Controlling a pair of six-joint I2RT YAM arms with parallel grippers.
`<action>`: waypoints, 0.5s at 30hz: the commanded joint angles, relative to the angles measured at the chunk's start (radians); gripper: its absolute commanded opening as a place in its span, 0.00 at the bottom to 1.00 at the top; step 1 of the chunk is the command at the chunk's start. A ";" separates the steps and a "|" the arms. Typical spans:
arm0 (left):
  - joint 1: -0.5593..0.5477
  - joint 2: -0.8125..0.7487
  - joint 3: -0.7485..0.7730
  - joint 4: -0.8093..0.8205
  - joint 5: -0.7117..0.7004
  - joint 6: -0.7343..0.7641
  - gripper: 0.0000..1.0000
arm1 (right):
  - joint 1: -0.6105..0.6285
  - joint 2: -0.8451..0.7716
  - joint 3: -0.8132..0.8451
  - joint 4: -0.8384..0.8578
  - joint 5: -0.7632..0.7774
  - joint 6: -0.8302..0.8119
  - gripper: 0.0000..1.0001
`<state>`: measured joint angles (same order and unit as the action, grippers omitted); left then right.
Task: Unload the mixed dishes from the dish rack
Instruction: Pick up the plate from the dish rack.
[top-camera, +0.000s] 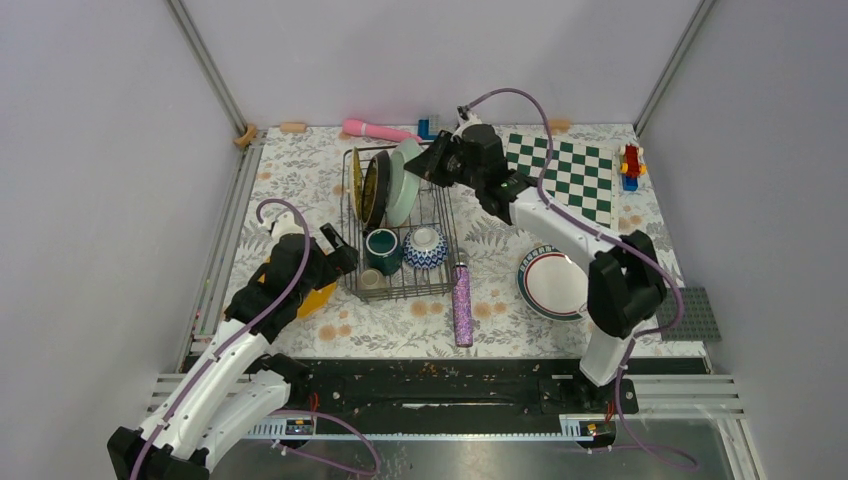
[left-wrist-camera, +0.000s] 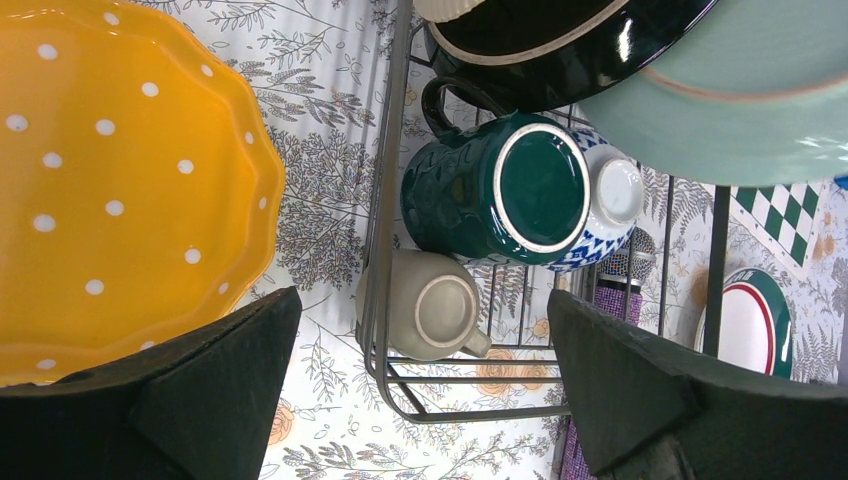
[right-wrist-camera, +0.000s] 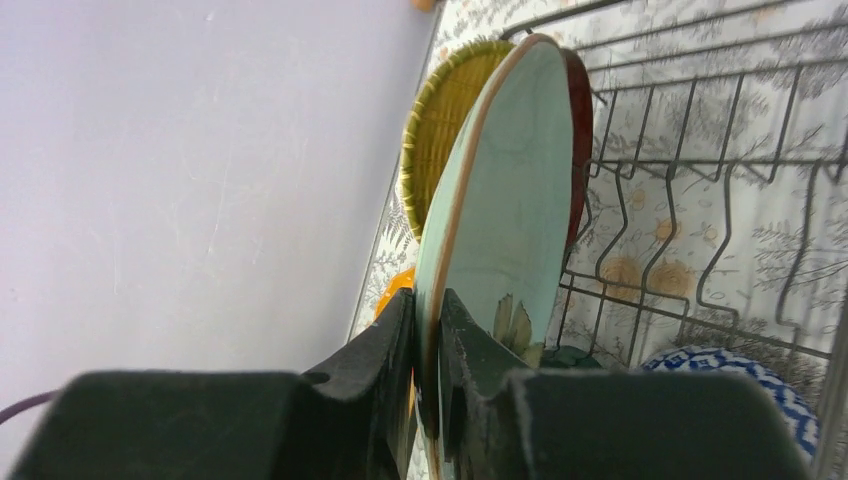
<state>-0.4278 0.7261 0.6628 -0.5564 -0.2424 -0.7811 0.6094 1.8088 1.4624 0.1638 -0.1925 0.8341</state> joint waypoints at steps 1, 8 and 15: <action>0.003 -0.013 0.010 0.016 -0.019 -0.010 0.99 | -0.020 -0.201 -0.010 0.156 0.012 -0.077 0.00; 0.003 -0.019 0.000 0.025 -0.005 -0.016 0.99 | -0.045 -0.315 -0.046 0.192 -0.121 -0.134 0.00; 0.002 -0.025 -0.016 0.056 0.013 -0.017 0.99 | -0.050 -0.425 -0.089 0.113 -0.218 -0.206 0.00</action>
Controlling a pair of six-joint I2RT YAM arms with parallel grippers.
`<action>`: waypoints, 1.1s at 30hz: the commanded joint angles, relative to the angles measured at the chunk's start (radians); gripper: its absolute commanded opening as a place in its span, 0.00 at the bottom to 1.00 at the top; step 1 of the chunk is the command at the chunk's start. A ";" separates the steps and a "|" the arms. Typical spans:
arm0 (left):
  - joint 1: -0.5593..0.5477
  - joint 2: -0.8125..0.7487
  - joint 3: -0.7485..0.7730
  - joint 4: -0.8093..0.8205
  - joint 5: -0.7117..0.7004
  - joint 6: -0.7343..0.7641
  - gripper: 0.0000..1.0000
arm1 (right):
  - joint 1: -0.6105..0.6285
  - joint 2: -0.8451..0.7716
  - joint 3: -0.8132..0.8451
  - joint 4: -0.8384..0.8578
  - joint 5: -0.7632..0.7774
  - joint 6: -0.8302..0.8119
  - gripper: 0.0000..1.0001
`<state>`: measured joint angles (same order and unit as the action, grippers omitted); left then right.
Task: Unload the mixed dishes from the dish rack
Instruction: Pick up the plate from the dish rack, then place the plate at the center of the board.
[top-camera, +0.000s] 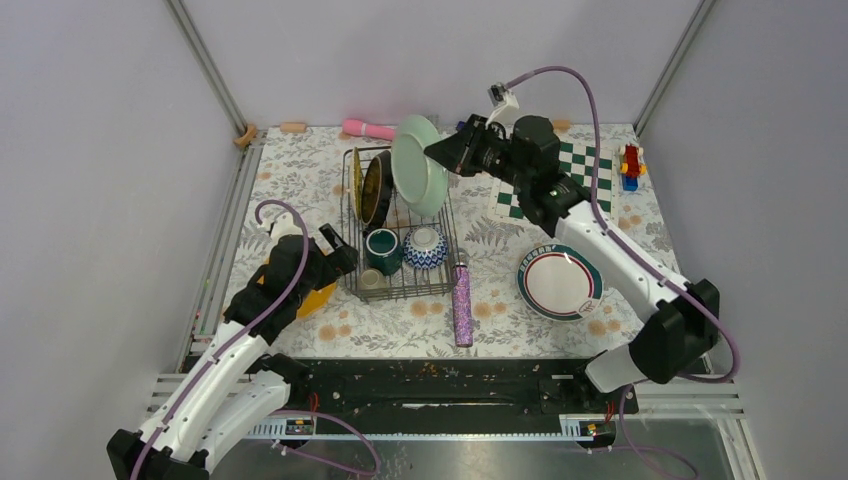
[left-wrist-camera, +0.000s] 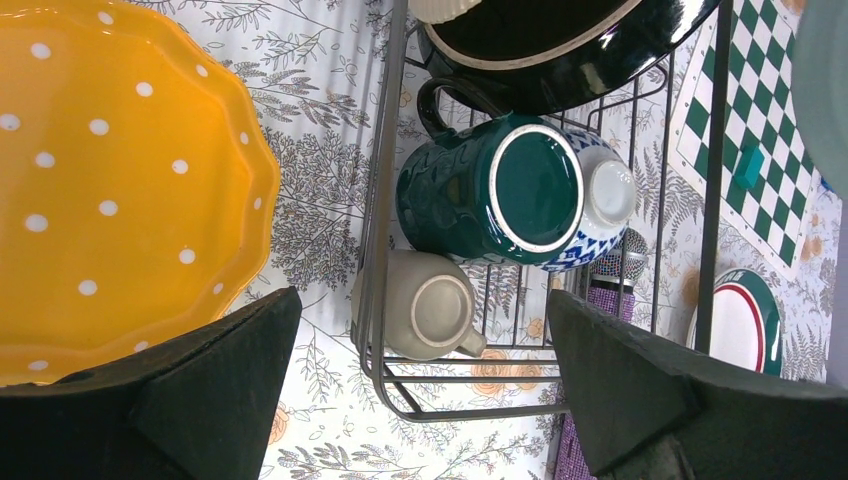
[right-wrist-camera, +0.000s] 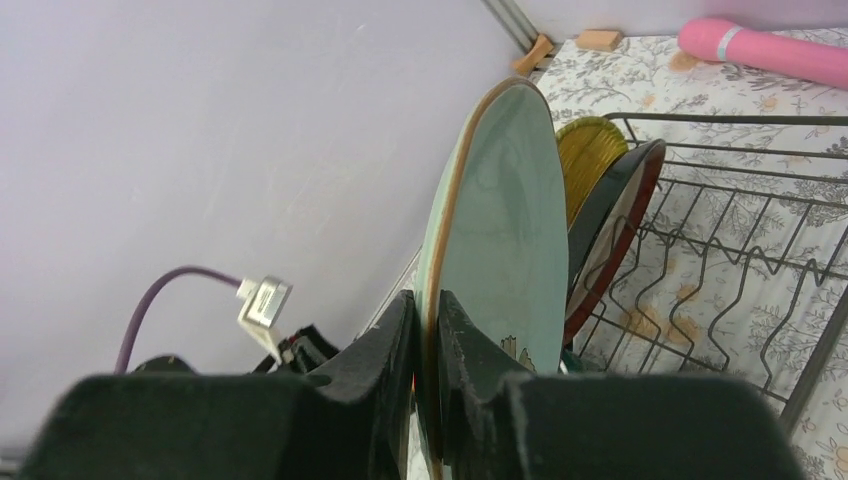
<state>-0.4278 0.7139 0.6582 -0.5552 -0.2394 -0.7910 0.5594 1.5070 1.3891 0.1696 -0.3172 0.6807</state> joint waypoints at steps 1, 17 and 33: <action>0.001 -0.012 -0.011 0.058 0.013 -0.007 0.99 | 0.000 -0.148 -0.030 0.088 -0.100 -0.072 0.00; 0.002 0.010 -0.003 0.109 0.064 0.013 0.99 | 0.000 -0.660 -0.398 -0.225 0.108 -0.334 0.00; 0.002 0.052 0.008 0.155 0.083 0.027 0.99 | 0.000 -0.672 -0.300 -0.785 0.621 -0.410 0.00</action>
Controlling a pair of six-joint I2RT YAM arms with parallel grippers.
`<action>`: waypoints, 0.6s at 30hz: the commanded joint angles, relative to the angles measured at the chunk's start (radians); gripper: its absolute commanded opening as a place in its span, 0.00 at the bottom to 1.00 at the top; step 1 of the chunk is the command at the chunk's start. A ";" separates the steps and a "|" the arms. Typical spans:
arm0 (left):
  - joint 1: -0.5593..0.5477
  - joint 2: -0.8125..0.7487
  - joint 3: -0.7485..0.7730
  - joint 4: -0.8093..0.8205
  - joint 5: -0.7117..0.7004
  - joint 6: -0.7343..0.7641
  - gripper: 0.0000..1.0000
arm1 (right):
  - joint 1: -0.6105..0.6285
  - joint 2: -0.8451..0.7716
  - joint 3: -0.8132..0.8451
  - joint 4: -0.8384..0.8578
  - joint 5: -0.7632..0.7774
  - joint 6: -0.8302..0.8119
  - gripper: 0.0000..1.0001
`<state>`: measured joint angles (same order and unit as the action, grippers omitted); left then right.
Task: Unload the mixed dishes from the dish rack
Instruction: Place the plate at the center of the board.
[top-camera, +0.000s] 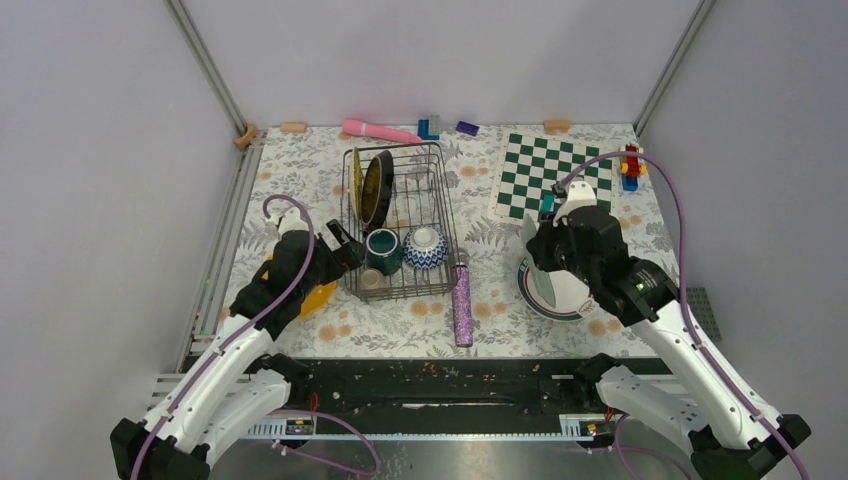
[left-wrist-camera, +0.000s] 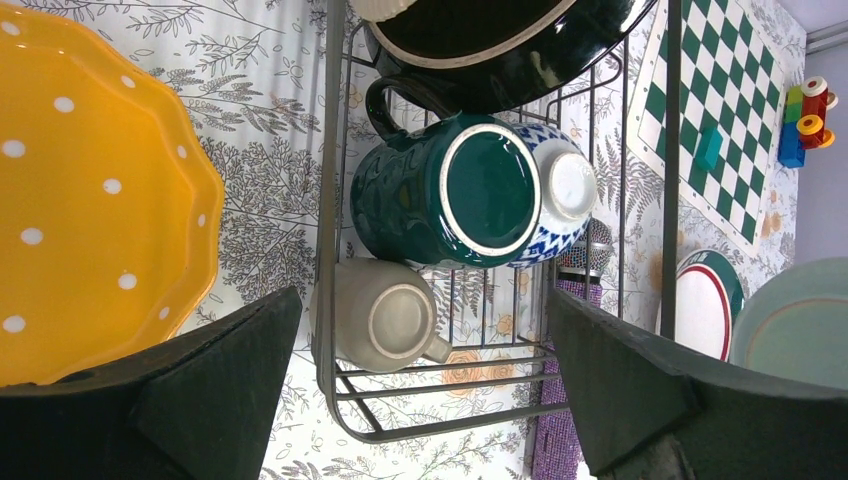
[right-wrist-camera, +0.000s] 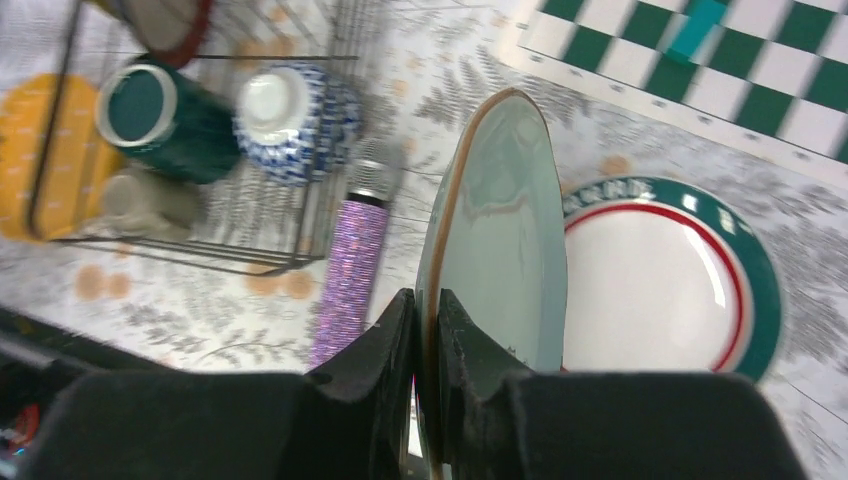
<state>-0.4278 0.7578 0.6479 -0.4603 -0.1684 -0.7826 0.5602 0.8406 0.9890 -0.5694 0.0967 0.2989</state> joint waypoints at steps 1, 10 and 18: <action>0.002 0.010 0.017 0.060 0.011 0.019 0.99 | 0.000 0.001 0.107 -0.071 0.236 -0.030 0.00; 0.003 0.019 0.017 0.055 0.001 0.030 0.99 | -0.001 0.136 0.132 -0.178 0.396 -0.048 0.00; 0.002 0.016 0.006 0.058 -0.014 0.037 0.99 | 0.000 0.228 0.135 -0.178 0.499 -0.049 0.00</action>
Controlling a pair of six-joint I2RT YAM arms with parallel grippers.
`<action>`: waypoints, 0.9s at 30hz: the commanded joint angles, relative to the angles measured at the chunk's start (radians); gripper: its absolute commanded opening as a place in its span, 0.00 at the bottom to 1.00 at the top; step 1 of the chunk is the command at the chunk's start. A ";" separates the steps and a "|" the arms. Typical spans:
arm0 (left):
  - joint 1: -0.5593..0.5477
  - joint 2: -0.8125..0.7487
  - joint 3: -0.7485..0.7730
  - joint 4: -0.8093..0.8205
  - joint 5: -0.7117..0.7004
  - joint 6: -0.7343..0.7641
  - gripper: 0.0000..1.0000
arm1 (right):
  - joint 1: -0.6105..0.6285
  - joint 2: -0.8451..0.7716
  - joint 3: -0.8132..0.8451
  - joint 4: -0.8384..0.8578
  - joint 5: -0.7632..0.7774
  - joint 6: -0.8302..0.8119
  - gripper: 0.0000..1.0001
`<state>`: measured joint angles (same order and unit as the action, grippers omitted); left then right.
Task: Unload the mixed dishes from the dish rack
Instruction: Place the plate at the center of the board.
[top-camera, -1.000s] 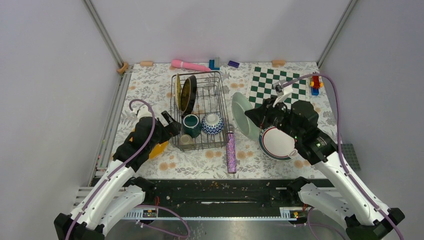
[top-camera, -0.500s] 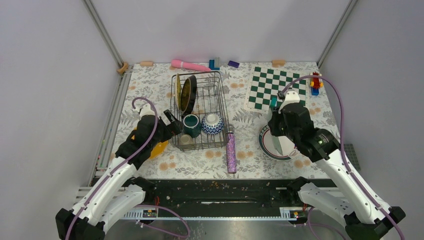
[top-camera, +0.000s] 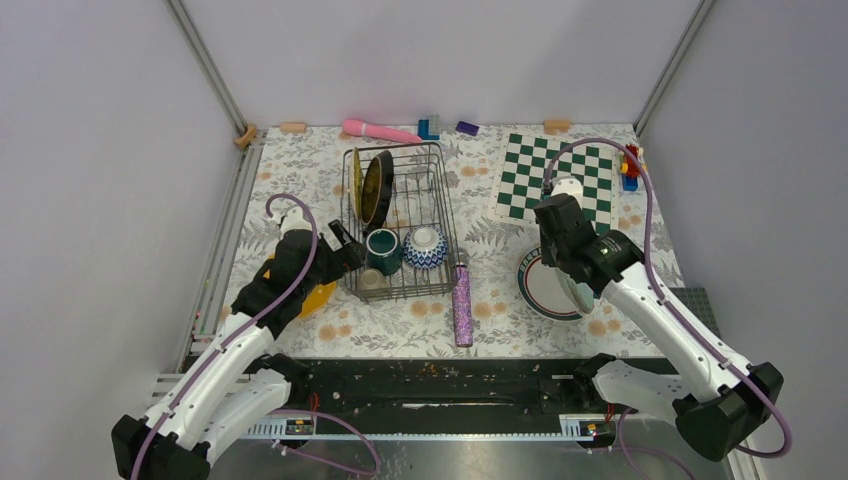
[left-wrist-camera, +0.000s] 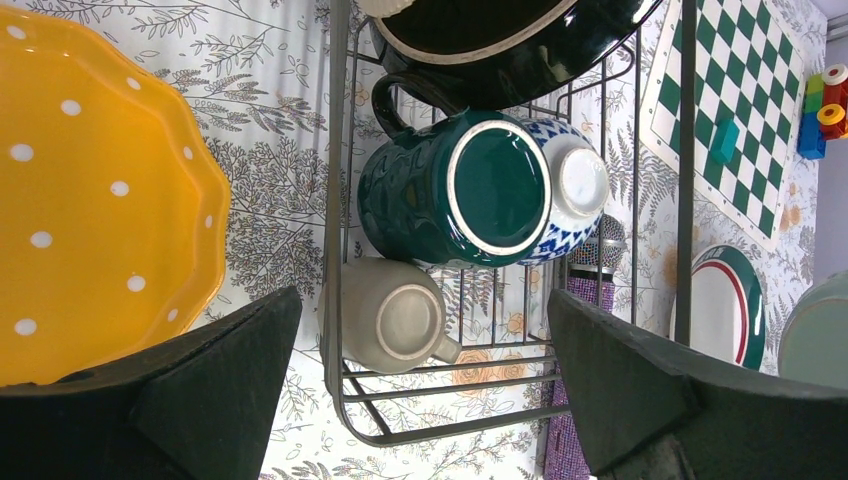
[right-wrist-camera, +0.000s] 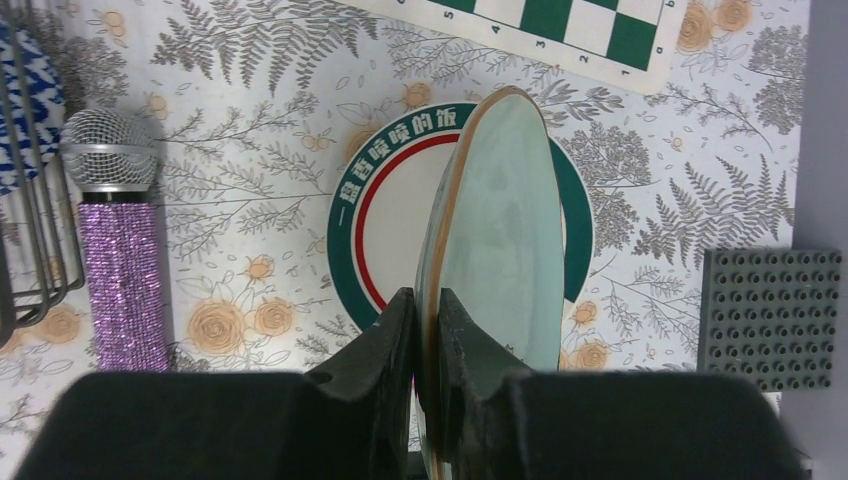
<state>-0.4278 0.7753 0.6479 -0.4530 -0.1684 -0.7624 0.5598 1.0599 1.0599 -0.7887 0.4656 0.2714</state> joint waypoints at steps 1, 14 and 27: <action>0.003 0.000 0.004 0.051 -0.017 0.017 0.99 | 0.000 0.018 0.058 0.044 0.134 -0.020 0.00; 0.003 0.011 0.002 0.050 -0.039 0.021 0.99 | 0.005 0.124 0.041 0.053 0.190 0.022 0.00; 0.003 0.016 0.004 0.042 -0.058 0.020 0.99 | 0.044 0.263 0.044 0.055 0.246 0.061 0.00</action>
<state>-0.4278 0.7944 0.6476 -0.4534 -0.1959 -0.7559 0.5831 1.2945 1.0611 -0.7494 0.5961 0.3202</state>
